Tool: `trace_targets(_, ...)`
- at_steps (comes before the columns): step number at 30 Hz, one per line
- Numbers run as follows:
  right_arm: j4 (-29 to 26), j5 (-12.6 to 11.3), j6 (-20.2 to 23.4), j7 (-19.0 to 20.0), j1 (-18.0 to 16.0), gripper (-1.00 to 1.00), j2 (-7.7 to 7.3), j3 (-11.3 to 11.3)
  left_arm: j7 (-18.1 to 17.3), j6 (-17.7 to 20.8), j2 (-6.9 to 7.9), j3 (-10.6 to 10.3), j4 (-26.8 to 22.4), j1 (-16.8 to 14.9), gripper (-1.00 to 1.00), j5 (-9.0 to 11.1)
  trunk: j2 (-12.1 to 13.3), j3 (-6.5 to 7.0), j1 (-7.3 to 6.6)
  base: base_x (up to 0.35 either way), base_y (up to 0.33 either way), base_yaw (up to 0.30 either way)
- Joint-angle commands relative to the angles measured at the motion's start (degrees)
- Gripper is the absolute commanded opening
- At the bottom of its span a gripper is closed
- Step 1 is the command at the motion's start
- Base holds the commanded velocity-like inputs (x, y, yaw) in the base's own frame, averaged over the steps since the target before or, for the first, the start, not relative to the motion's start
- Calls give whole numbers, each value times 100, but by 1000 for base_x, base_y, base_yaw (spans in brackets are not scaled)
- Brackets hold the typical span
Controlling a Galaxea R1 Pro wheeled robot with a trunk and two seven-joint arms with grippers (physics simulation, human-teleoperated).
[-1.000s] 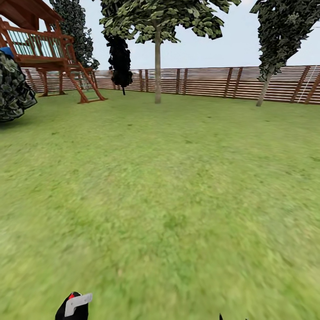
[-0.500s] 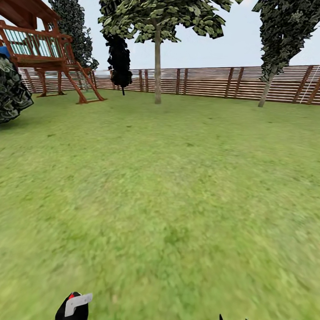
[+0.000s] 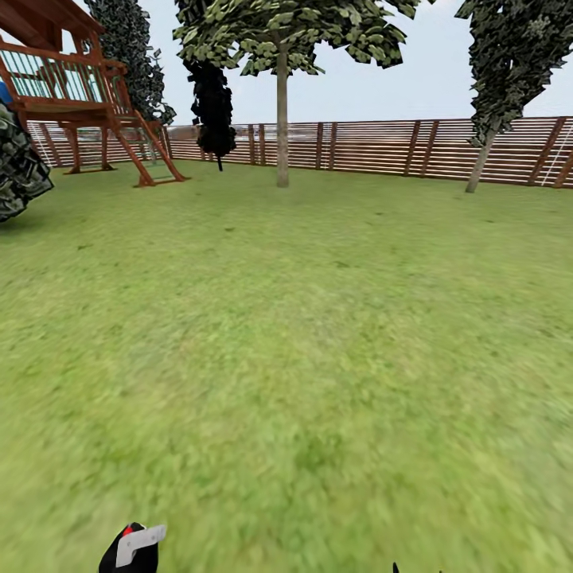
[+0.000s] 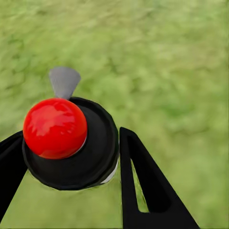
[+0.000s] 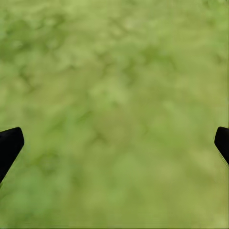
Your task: In the garden, pick up the pesticide atomizer on the floor and spray pesticide onto both trees until each tree trunk is fully covered.
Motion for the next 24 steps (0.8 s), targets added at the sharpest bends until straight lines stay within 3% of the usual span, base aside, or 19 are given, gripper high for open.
trace_targets(1,0,0,0,2,0,100,1,0,0,-3,0,0,0,1,-100,-1,0,0,0,340,0,0)
trace_targets(24,0,0,0,0,0,100,0,0,0,-5,3,3,-6,0,-100,3,0,0,0,340,0,0)
